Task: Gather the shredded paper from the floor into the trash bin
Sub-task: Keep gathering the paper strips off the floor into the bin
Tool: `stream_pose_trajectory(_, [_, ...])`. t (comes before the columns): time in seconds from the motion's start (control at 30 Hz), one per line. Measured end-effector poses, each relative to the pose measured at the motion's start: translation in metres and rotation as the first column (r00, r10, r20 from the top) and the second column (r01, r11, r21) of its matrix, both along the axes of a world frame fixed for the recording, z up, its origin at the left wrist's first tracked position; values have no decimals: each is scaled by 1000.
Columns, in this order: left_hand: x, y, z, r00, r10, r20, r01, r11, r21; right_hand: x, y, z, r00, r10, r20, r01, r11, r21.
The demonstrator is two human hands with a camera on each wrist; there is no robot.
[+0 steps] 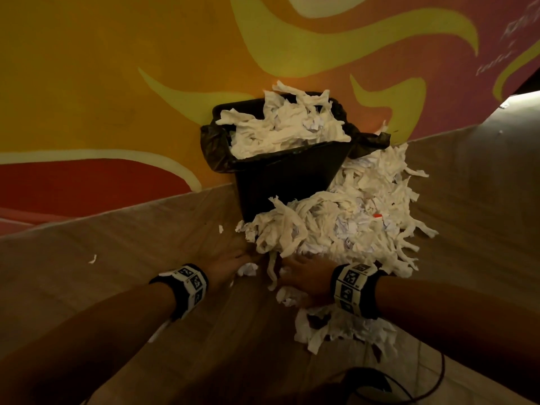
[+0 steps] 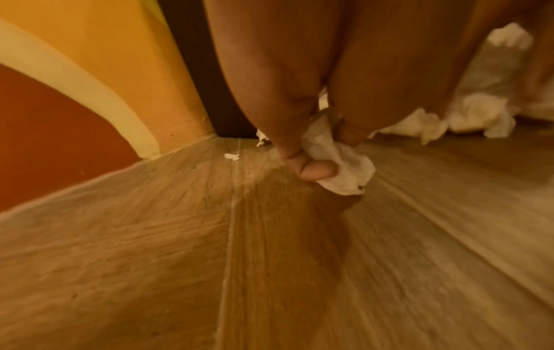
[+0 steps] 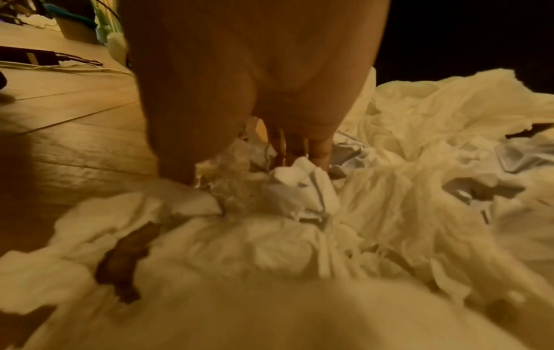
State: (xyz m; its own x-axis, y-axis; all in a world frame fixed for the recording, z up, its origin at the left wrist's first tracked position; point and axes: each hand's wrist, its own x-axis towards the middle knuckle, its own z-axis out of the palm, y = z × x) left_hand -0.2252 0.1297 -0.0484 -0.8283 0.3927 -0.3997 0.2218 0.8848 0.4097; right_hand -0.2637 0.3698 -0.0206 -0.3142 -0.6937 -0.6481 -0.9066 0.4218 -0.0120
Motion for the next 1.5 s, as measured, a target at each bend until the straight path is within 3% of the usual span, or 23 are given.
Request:
stream_pose_trajectory(0.03, [-1, 0, 2, 995, 73, 70, -74, 997, 9, 2, 1, -3, 1000, -10, 23, 10, 1000, 11])
stream_pose_trajectory(0.1, [-9, -9, 2, 980, 198, 20, -199, 978, 69, 7, 3, -7, 1000, 0, 7, 0, 1000, 30])
stream_pose_trajectory(0.23, [-31, -17, 2, 895, 435, 99, -444, 852, 277, 10, -2, -9, 995, 45, -92, -50, 998, -46])
stream_pose_trajectory(0.3, [-42, -15, 6, 844, 529, 87, -532, 806, 261, 8, -4, -7, 996, 39, -75, -44, 996, -75])
stream_pose_trajectory(0.43, [-59, -6, 6, 833, 551, 51, -549, 812, 197, 4, -4, 2, 998, -29, -61, 21, 991, -131])
stream_pose_trajectory(0.57, [-65, 5, 2, 842, 538, -46, -538, 843, 9, -2, -3, 16, 985, -170, -15, 159, 946, -283])
stream_pose_trajectory(0.7, [-74, 15, 0, 907, 421, 11, -417, 902, -110, -4, 0, 26, 968, -248, -27, 221, 905, -364])
stream_pose_trajectory(0.77, [-79, 18, -2, 907, 419, 47, -411, 904, -120, -5, 2, 31, 957, -290, 13, 272, 878, -394])
stream_pose_trajectory(0.9, [-81, 26, 0, 911, 410, 41, -400, 904, -153, -4, 5, 40, 896, -407, 176, 438, 752, -492])
stream_pose_trajectory(1.0, [-80, 30, 2, 941, 330, 73, -309, 928, -210, -4, 5, 46, 832, -471, 292, 546, 603, -582])
stream_pose_trajectory(1.1, [-76, 27, 0, 923, 373, 92, -353, 918, -183, -12, -1, 50, 794, -462, 395, 593, 443, -673])
stream_pose_trajectory(1.17, [-69, 22, -3, 884, 447, 137, -434, 894, -112, -19, -5, 51, 785, -480, 392, 587, 371, -720])
stream_pose_trajectory(1.27, [-60, 10, -2, 886, 436, 157, -438, 899, -22, -23, -10, 54, 800, -518, 304, 492, 274, -827])
stream_pose_trajectory(1.37, [-54, -1, 5, 867, 471, 164, -481, 876, 26, -26, -15, 63, 777, -535, 332, 480, 163, -862])
stream_pose_trajectory(1.47, [-49, -4, 13, 809, 574, 130, -588, 789, 176, -32, -20, 74, 756, -537, 374, 509, 124, -852])
stream_pose_trajectory(1.5, [-48, -3, 15, 812, 576, 91, -582, 795, 168, -33, -22, 77, 751, -536, 384, 518, 118, -847])
